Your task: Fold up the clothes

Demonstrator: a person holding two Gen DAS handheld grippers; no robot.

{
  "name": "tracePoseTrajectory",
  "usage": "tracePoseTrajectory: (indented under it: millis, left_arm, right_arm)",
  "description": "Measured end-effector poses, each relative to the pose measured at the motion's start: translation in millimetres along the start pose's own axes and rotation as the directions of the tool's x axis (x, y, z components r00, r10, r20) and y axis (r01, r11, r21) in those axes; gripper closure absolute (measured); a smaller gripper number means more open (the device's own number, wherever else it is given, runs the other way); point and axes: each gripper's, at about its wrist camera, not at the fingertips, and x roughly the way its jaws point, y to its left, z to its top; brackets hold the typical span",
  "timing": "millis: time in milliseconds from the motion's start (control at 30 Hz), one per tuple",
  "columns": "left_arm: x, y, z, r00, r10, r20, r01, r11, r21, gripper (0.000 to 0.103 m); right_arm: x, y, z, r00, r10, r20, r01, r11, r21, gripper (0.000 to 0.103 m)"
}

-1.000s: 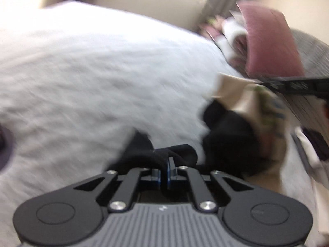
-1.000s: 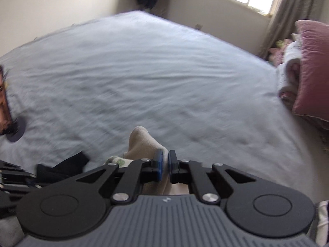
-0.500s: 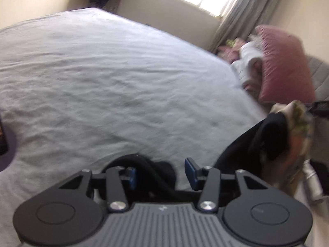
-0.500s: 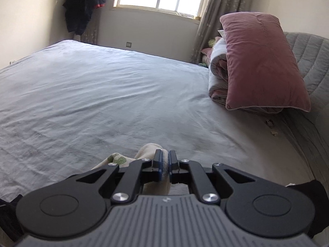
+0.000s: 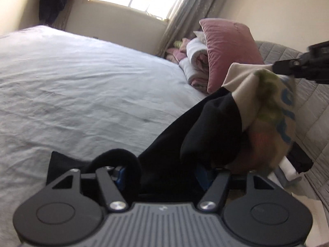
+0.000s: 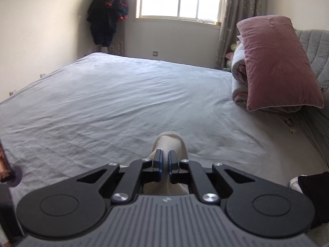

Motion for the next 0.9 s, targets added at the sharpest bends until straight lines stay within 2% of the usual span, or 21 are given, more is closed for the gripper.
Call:
tracePoseTrajectory:
  millis: [67, 133, 167, 200, 233, 333, 433, 567, 667, 767, 833, 900]
  left_arm:
    - [-0.4, -5.2, -4.9, 0.999, 0.023, 0.034, -0.023, 1.0, 0.001, 0.04]
    - [-4.6, -8.4, -8.8, 0.997, 0.048, 0.067, -0.049, 0.999, 0.009, 0.05]
    - [-6.9, -8.6, -9.2, 0.995, 0.055, 0.08, -0.056, 0.998, 0.012, 0.067]
    - [-9.8, -7.4, -8.0, 0.995, 0.058, 0.087, -0.059, 0.998, 0.009, 0.088]
    - [-12.6, -5.7, -6.8, 0.994, 0.061, 0.091, -0.061, 0.998, -0.003, 0.097]
    - [-29.9, 0.5, -0.9, 0.988, 0.076, 0.137, -0.068, 0.996, -0.06, 0.097]
    - [-54.3, 6.4, 7.1, 0.974, 0.078, 0.213, -0.057, 0.993, -0.1, 0.097]
    - [-88.3, 23.9, 19.5, 0.949, 0.089, 0.302, -0.038, 0.985, -0.17, 0.097]
    - [-104.2, 42.1, 27.6, 0.936, 0.119, 0.333, -0.046, 0.974, -0.221, 0.097]
    - [-109.4, 58.2, 35.0, 0.929, 0.181, 0.323, -0.089, 0.956, -0.28, 0.097]
    - [-113.3, 66.0, 36.5, 0.93, 0.237, 0.28, -0.147, 0.94, -0.307, 0.097]
    - [-114.1, 75.5, 31.9, 0.941, 0.268, 0.207, -0.189, 0.923, -0.335, 0.097]
  right_arm:
    - [-9.2, 5.2, -6.9, 1.0, 0.003, 0.005, -0.003, 0.999, -0.036, 0.097]
    - [-13.6, 8.0, -13.7, 1.0, 0.001, 0.0, -0.001, 0.998, -0.056, 0.097]
    - [-14.1, 7.1, -16.5, 1.0, -0.003, -0.004, 0.003, 0.998, -0.055, 0.097]
    - [-14.5, 6.0, -19.2, 1.0, -0.006, -0.009, 0.006, 0.999, -0.052, 0.097]
    - [-14.9, 4.8, -21.9, 1.0, -0.01, -0.013, 0.009, 0.999, -0.05, 0.097]
    - [-16.6, 1.4, -25.8, 0.999, -0.026, -0.024, 0.025, 0.999, -0.04, 0.097]
    - [-20.2, 0.6, -26.7, 0.999, -0.025, -0.029, 0.024, 0.999, -0.032, 0.097]
    - [-30.1, 16.7, -33.4, 0.999, 0.025, -0.037, -0.026, 0.999, -0.04, 0.097]
    - [-29.8, 34.9, -36.7, 0.996, 0.077, -0.045, -0.08, 0.995, -0.067, 0.097]
    - [-23.7, 56.4, -40.1, 0.989, 0.128, -0.073, -0.135, 0.986, -0.102, 0.096]
    - [-20.2, 69.5, -42.3, 0.984, 0.156, -0.09, -0.167, 0.977, -0.13, 0.096]
    - [-18.6, 79.5, -43.5, 0.981, 0.169, -0.095, -0.183, 0.97, -0.159, 0.093]
